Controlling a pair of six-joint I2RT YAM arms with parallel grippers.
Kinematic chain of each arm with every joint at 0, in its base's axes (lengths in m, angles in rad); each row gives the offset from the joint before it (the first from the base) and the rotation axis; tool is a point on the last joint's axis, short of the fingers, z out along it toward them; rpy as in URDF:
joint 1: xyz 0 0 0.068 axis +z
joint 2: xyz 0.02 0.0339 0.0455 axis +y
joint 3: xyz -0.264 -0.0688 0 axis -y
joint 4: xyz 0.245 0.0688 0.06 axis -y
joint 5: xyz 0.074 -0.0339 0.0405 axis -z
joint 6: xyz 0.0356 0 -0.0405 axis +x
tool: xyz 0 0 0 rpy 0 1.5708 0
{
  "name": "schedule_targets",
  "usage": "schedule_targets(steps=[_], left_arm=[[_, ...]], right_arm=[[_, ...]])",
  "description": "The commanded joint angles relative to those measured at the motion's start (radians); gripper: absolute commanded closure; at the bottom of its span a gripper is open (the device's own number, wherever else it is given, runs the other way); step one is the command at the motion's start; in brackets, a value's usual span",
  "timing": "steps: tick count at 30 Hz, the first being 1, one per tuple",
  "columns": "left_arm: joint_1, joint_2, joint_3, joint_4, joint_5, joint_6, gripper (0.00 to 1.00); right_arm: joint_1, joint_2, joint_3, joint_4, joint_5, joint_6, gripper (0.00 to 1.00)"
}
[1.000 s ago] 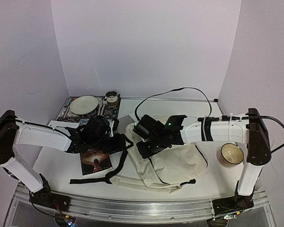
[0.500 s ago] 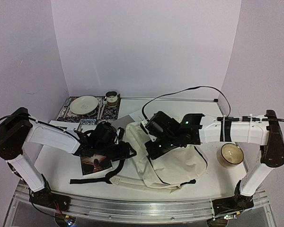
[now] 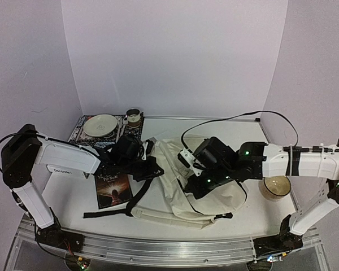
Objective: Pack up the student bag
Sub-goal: Unzip the largest pocket of the student bag.
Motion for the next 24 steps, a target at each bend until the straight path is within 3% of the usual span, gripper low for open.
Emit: schedule_targets(steps=[1,5,11,14,18,24], left_arm=[[0.080,0.019,0.089,0.039,-0.007,0.060,1.00],[0.158,0.054,0.138,0.031,0.033,0.098,1.00],[0.254,0.198,0.341,-0.104,0.092,0.222,1.00],[0.256,0.216,0.387,-0.158,0.133,0.227,0.87],[0.233,0.108,0.324,-0.155,0.108,0.177,0.60],[0.159,-0.107,0.156,-0.154,0.038,0.086,0.46]], right_arm=[[0.001,-0.104,-0.054,-0.038,-0.089,-0.010,1.00],[0.001,-0.161,-0.099,-0.070,-0.134,-0.013,1.00],[0.000,-0.212,-0.140,-0.129,-0.114,-0.017,1.00],[0.000,-0.176,-0.112,-0.103,-0.123,-0.020,1.00],[0.001,-0.108,-0.060,-0.010,-0.094,-0.016,1.00],[0.000,-0.030,0.013,0.103,-0.106,-0.018,1.00]])
